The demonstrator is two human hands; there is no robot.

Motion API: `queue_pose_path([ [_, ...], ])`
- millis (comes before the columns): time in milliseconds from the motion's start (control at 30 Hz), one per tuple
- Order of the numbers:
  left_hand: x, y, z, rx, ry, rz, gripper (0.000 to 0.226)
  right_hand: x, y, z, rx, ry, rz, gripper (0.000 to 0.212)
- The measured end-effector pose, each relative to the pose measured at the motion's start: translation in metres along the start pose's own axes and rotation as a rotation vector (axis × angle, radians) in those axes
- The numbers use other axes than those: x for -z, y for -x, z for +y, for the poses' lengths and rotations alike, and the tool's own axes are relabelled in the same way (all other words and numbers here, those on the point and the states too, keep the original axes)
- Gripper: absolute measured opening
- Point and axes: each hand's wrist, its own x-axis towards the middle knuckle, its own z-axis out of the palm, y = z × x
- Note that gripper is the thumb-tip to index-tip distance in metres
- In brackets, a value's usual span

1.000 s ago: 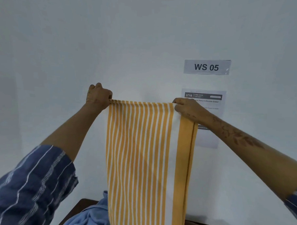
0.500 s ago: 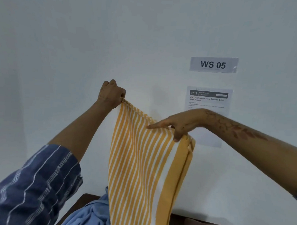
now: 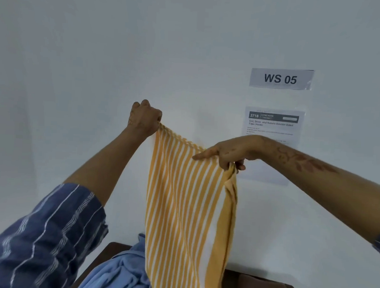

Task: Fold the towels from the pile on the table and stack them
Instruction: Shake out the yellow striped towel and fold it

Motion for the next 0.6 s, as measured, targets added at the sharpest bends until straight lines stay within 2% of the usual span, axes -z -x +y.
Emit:
queue_pose_path([
  [167,0.001,0.006,0.000,-0.058,0.040,0.009,0.025,-0.001,-0.014,0.013,-0.167,-0.210,0.222,0.067],
  [233,0.010,0.006,0.009,-0.112,0.096,-0.016,0.024,0.007,-0.016,0.015,-0.219,-0.356,0.300,0.047],
  [300,0.022,0.008,0.019,-0.188,0.281,-0.088,0.026,0.014,-0.020,0.015,-0.264,-0.492,0.374,0.019],
  [400,0.043,0.016,0.040,-0.323,0.578,-0.304,0.034,0.022,-0.035,0.016,-0.291,-0.722,0.516,0.025],
  [467,0.051,0.018,0.058,-0.396,0.568,-0.382,0.031,0.023,-0.041,0.011,-0.272,-0.865,0.561,0.020],
  [533,0.053,0.017,0.073,-0.379,0.532,-0.379,0.025,0.023,-0.044,0.003,-0.225,-1.002,0.597,0.017],
  [600,0.051,0.015,0.081,-0.266,0.591,-0.384,0.030,0.024,-0.048,-0.003,-0.186,-1.052,0.648,0.015],
])
